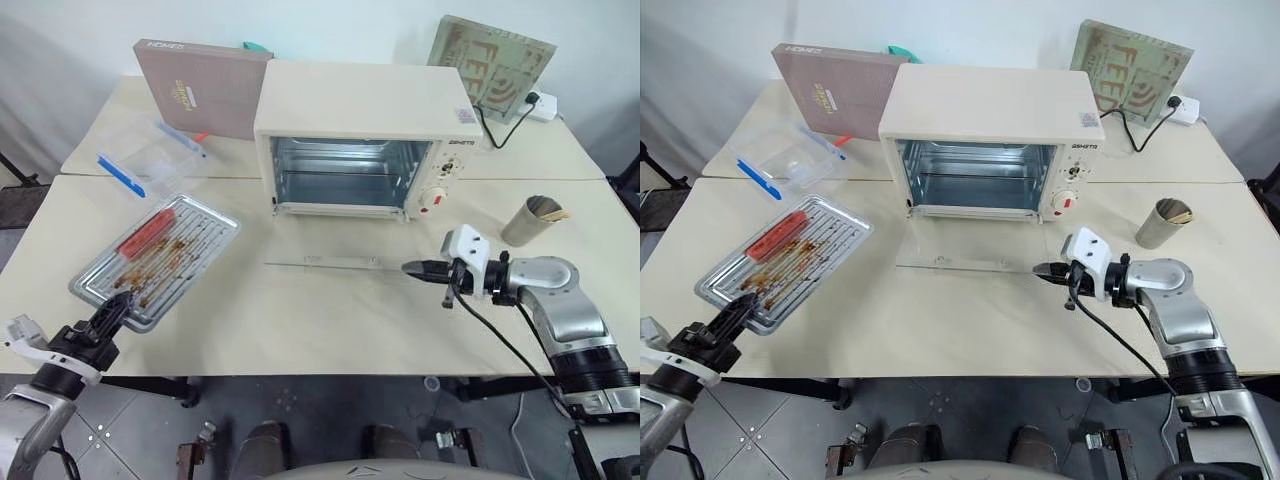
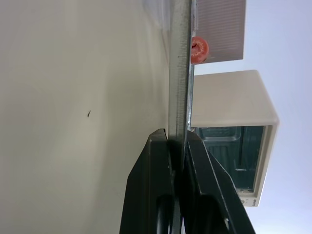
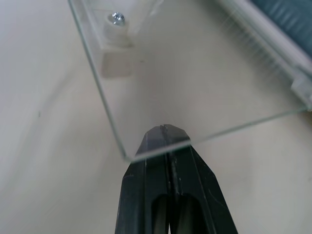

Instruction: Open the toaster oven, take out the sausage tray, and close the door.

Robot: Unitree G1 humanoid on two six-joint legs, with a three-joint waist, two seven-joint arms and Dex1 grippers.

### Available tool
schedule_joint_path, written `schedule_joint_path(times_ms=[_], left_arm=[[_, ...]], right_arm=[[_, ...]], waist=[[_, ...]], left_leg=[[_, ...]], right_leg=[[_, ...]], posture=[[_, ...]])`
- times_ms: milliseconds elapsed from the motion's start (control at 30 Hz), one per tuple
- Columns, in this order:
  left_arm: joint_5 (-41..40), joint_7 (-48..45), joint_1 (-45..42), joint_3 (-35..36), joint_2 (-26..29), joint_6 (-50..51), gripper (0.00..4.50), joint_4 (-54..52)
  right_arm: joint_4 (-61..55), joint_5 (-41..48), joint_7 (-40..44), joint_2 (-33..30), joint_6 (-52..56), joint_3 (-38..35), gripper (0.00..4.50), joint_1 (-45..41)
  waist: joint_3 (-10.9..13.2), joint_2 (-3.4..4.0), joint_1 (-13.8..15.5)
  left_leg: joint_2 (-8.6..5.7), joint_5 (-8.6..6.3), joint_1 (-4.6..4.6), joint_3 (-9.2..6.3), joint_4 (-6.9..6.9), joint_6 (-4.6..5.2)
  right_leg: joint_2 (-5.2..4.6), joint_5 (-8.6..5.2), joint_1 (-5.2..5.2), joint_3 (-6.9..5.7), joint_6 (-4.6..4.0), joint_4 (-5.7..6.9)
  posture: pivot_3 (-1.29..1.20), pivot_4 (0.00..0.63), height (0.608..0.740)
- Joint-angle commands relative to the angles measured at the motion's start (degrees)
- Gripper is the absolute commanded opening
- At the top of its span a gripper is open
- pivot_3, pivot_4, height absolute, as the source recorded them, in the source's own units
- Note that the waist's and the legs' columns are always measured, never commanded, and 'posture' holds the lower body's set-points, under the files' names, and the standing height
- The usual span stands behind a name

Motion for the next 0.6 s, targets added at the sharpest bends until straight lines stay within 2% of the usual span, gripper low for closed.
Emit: schedule_joint_path(times_ms=[33, 433, 600], left_arm=[[-1.8, 0.54, 0.06, 0.89, -0.58, -0.73, 0.0, -1.76], [-1.8, 0.39, 0.42, -1.52, -1.34, 0.31, 0.0, -1.97], [-1.8, -1.64, 2.14, -3.98, 0.06, 3.5, 0.0, -1.75]], right_arm=[[-2.1, 3.69, -1.64, 0.06, 2.6, -4.41, 0.03, -3.84], [3.01, 4.13, -4.96, 2.4, 2.48, -5.98, 0.03, -17.91], [5.75, 3.38, -6.01, 3.27, 1.08, -6.11, 0.03, -22.07]], waist=[[0.0, 0.0, -0.01], [0.0, 0.0, 0.0], [0.0, 0.0, -0.1]], left_leg=[[-0.01, 0.0, 0.0, 0.01, 0.0, 0.0], [0.01, -0.04, -0.01, 0.03, -0.01, -0.01], [0.01, -0.04, -0.02, 0.03, -0.01, 0.0]], right_leg=[[0.0, 0.0, 0.0, 0.0, 0.0, -0.01], [0.02, 0.0, -0.02, 0.01, 0.0, -0.03], [0.03, 0.0, -0.03, 0.02, 0.0, -0.04]], posture=[[0.0, 0.15, 0.74], [0.0, 0.15, 0.74], [0.0, 0.15, 0.74]])
